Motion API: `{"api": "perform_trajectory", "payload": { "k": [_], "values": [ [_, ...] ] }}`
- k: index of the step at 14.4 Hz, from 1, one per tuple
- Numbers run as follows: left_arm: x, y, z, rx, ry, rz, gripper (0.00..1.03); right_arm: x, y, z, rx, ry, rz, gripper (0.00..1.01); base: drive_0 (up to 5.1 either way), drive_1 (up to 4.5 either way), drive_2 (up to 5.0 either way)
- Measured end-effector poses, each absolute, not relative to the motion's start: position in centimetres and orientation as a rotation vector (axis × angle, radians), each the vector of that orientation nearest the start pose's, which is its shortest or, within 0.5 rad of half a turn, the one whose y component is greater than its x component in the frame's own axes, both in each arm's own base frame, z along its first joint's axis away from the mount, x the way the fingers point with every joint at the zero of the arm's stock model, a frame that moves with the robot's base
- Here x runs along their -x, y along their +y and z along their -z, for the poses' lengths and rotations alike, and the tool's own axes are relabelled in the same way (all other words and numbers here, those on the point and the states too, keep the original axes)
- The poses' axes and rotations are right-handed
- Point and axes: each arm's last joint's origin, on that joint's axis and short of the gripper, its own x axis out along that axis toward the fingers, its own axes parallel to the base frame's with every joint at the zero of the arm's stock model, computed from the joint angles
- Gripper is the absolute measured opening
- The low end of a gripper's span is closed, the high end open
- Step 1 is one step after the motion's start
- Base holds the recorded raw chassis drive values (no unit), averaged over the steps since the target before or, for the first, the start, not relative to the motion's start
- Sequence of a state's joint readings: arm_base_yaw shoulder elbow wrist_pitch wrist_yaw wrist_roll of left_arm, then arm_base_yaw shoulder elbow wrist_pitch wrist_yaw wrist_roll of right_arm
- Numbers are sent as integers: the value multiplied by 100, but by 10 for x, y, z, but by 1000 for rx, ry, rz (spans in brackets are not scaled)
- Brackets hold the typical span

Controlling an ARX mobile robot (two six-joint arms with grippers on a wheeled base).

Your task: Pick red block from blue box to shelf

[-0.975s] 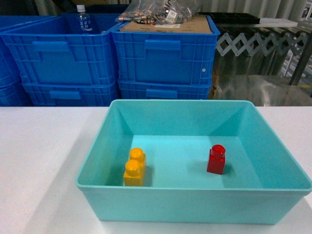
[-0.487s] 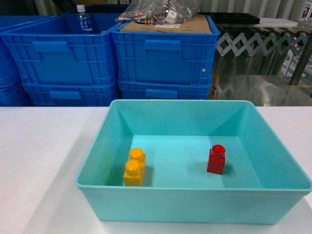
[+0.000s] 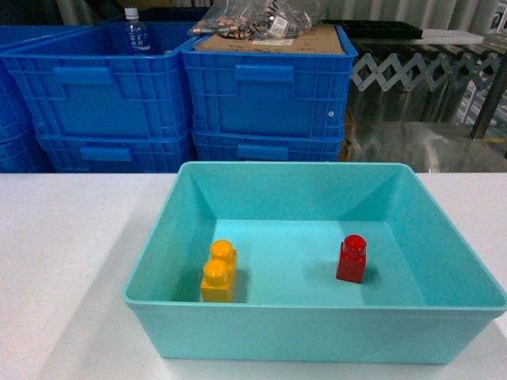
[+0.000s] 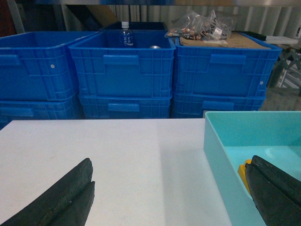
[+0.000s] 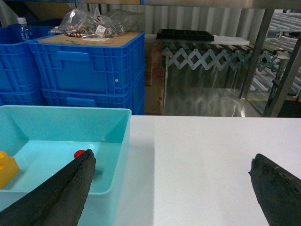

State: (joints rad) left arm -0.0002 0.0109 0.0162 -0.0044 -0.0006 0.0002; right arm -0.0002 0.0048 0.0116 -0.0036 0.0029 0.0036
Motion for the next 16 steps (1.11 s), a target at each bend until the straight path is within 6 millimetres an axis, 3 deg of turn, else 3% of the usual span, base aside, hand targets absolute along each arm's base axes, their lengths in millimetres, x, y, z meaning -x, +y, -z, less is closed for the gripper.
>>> {"api": "perform_trajectory", "payload": {
  "k": [16],
  "values": [
    [-97, 0, -168, 0, -1, 0, 98, -97, 0, -167, -4, -3, 3, 98, 0, 0, 0]
  ]
}}
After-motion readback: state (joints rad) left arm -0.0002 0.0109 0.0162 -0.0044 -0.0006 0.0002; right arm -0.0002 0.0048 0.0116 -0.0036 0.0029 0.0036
